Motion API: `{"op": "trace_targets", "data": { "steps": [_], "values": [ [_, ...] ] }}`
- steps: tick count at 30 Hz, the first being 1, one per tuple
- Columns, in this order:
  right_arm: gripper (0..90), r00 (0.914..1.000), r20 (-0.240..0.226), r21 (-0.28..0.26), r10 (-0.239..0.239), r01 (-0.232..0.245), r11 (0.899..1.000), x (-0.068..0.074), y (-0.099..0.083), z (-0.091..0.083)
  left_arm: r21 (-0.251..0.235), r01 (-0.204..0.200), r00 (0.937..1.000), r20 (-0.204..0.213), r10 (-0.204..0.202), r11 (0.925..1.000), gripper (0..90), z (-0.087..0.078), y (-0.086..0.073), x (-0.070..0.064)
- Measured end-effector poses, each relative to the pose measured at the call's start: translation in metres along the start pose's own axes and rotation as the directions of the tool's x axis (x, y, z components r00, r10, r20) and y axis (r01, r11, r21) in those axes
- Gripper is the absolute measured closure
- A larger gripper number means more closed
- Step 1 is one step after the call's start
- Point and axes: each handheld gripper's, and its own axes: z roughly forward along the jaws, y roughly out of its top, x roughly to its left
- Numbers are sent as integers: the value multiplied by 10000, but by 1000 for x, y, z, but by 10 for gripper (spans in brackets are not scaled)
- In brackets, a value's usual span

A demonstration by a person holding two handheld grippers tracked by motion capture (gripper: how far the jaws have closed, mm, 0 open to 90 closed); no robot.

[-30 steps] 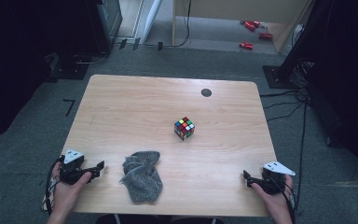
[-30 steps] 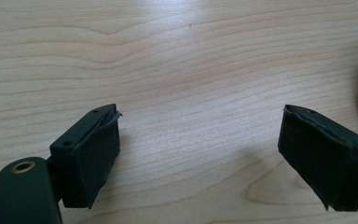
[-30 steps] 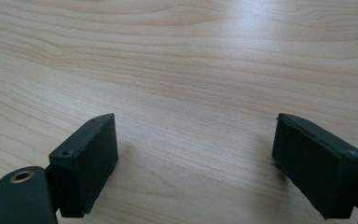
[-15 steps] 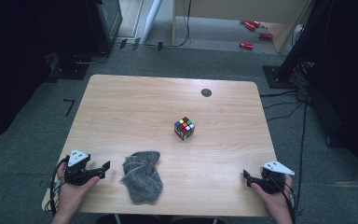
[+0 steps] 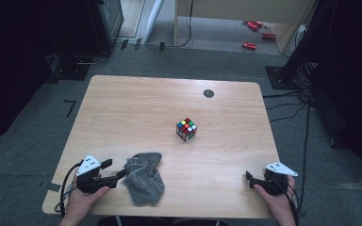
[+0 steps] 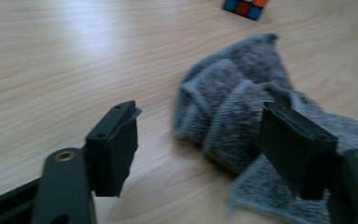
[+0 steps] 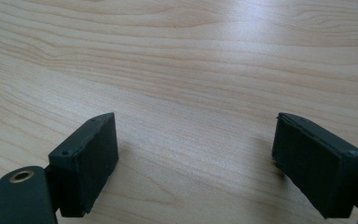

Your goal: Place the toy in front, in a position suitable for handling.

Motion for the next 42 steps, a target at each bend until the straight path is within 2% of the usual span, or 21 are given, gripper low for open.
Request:
{"op": "trace_targets", "data": {
  "steps": [4, 10, 12, 14, 15, 16, 19, 22, 24, 26, 27, 28, 30, 32, 33, 34, 36, 37, 38, 40, 42],
  "values": [
    [143, 10000, 3, -1, -2, 2, 10000, 0, 0, 0, -95, -483, 9952, 846, 490, 9988, 348, 1, 1, -13],
    [143, 10000, 1, -1, -1, 1, 10000, 0, 0, 0, 178, -930, 9887, 1200, 903, 9955, 394, 7, 0, -23],
    [143, 10000, 2, -2, -1, 1, 10000, 0, 0, 0, 340, -1126, 9858, 1290, 1074, 9931, 504, 9, -1, -24],
    [143, 10000, 2, -1, -3, 3, 10000, 0, 0, 0, 409, -1272, 9831, 1379, 1205, 9910, 554, 10, -2, -25],
    [143, 10000, 3, -1, -3, 3, 10000, 0, 0, 0, 412, -1338, 9821, 1390, 1269, 9902, 684, 10, -1, -25],
    [143, 10000, 3, -1, -3, 3, 10000, 0, 0, 0, 391, -1386, 9822, 1332, 1323, 9896, 684, 9, -1, -24],
    [143, 10000, 1, -2, -4, 4, 10000, 0, 0, 0, 165, -1335, 9858, 1055, 1310, 9909, 806, 4, 2, -20],
    [143, 10000, 2, -3, -3, 3, 10000, 0, 0, 0, -191, -1061, 9937, 329, 1067, 9942, 876, -5, 5, -10],
    [143, 10000, 0, -2, -2, 2, 10000, 0, 0, 0, -414, -779, 9969, 75, 782, 9961, 865, -11, 5, -3],
    [143, 10000, -1, -2, -4, 4, 10000, 0, 0, 0, -580, -542, 9956, 730, 584, 9968, 816, -15, 5, 1],
    [143, 10000, -4, 0, -7, 7, 10000, 0, 0, 0, -385, -625, 9851, 1580, 678, 9973, 647, -12, 4, -3],
    [143, 10000, -4, 0, -6, 6, 10000, 0, 0, 0, -385, -625, 9851, 1580, 678, 9973, 582, -12, 4, -3],
    [143, 10000, -5, 1, -3, 3, 10000, 0, 0, 0, -88, -940, 9834, 1553, 942, 9955, 463, -4, 3, -14],
    [143, 10000, -5, -1, -4, 4, 10000, 0, 0, 0, 237, -1267, 9821, 1433, 1221, 9917, 450, 5, 2, -24],
    [144, 10000, -2, -5, -7, 7, 10000, 0, 0, 0, 423, -1687, 9787, 1260, 1622, 9848, 506, 10, 1, -32],
    [144, 10000, -2, -5, -7, 7, 10000, 0, 0, 0, 423, -1687, 9787, 1260, 1622, 9848, 589, 10, 1, -32],
    [143, 10000, -4, -2, -8, 8, 10000, 0, 0, 0, 355, -2076, 9750, 885, 2038, 9776, 760, 9, 3, -35],
    [143, 10000, -4, -2, -8, 8, 10000, 0, 0, 0, 355, -2076, 9750, 885, 2038, 9776, 812, 9, 3, -35],
    [144, 10000, -13, -3, -19, 19, 10000, 0, 0, 0, -28, -1993, 9778, 650, 1990, 9799, 848, 2, 6, -31],
    [143, 10000, -15, -3, -19, 19, 10000, 0, 0, 0, -299, -1913, 9800, 498, 1926, 9811, 874, -3, 7, -28],
    [143, 10000, -18, -2, -19, 19, 10000, 0, 0, 0, -993, -1601, 9871, -151, 1594, 9821, 880, -18, 9, -15]
  ]
}}
